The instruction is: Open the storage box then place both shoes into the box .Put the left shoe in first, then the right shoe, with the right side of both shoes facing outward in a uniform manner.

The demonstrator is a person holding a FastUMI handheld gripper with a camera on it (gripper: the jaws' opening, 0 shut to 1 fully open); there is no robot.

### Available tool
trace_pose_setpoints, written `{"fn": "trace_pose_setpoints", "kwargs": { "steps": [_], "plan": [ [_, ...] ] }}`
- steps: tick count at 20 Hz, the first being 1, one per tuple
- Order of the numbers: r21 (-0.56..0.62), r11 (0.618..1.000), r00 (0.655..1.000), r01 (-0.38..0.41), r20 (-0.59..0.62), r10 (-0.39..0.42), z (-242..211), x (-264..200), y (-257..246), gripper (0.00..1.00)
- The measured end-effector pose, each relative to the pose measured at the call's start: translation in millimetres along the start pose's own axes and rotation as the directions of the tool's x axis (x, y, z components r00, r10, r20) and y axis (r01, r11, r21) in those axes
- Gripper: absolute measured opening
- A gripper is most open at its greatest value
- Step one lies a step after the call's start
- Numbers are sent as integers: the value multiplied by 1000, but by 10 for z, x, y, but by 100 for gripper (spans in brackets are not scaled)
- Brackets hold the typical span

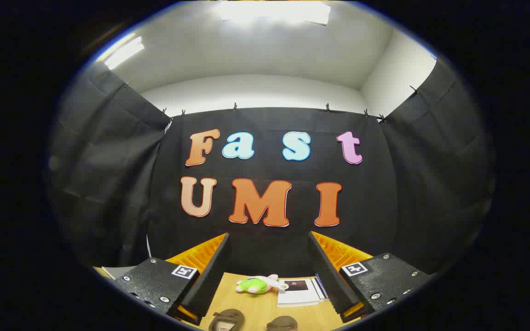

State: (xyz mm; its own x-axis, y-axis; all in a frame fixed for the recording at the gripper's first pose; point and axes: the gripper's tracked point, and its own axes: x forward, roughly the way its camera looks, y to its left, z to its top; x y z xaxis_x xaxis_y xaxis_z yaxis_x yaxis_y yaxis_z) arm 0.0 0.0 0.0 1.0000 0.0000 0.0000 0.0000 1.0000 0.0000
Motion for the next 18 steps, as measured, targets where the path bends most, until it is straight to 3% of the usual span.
{"fn": "trace_pose_setpoints", "kwargs": {
  "steps": [18],
  "plan": [
    [42,997,998,-57,-26,58,-61,-47,237,100]
  ]
}}
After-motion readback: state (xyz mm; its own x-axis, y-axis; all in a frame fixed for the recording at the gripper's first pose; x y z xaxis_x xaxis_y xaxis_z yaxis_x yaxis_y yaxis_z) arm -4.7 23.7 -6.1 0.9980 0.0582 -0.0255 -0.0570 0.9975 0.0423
